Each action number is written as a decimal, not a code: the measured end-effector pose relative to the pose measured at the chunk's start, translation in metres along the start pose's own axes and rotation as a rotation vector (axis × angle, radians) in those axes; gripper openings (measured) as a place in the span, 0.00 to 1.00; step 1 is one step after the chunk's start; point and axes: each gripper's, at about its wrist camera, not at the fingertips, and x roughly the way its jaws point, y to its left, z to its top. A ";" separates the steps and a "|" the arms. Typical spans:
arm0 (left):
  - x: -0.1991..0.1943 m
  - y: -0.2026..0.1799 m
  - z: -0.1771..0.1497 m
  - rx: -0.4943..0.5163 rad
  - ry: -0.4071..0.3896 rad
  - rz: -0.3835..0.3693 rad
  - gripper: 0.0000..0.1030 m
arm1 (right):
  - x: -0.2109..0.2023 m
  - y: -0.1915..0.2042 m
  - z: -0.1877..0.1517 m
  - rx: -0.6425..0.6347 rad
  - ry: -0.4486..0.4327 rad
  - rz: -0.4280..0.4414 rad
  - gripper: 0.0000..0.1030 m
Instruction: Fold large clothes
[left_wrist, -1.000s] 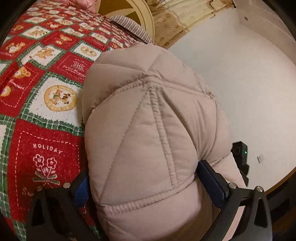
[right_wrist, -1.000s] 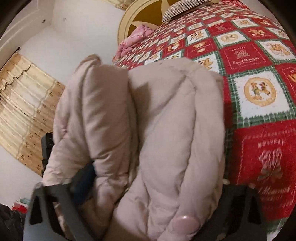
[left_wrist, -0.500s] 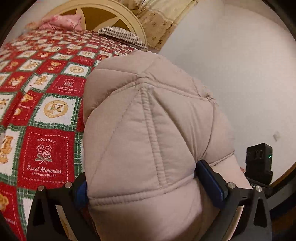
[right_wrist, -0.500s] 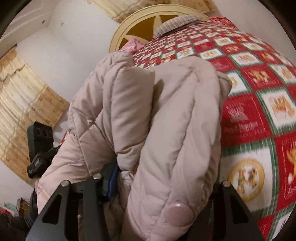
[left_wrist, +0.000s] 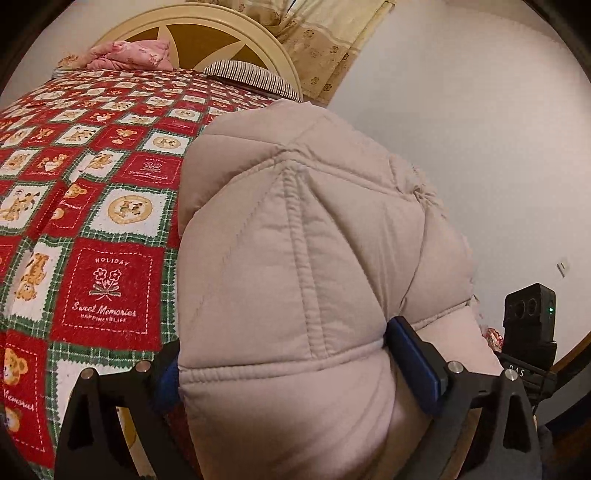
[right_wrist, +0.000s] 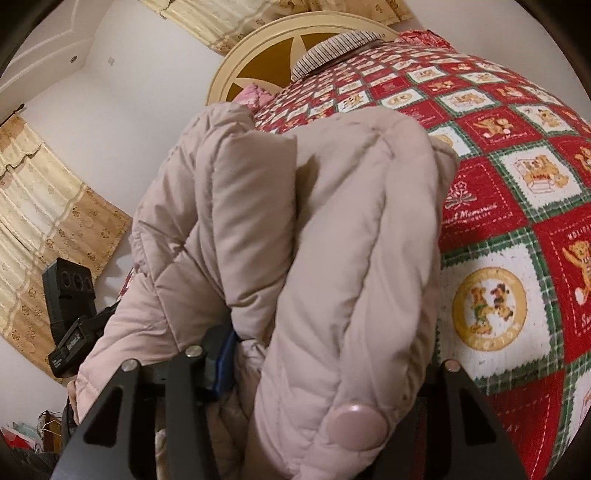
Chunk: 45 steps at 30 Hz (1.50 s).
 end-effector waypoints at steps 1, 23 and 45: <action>-0.002 -0.001 -0.001 0.001 -0.002 -0.001 0.91 | -0.002 0.003 -0.003 -0.007 -0.004 -0.009 0.51; -0.053 -0.068 0.000 0.090 -0.060 -0.055 0.87 | -0.088 0.043 -0.020 -0.086 -0.126 -0.009 0.45; -0.010 -0.203 -0.005 0.323 -0.004 -0.162 0.87 | -0.204 -0.008 -0.039 -0.042 -0.333 -0.104 0.44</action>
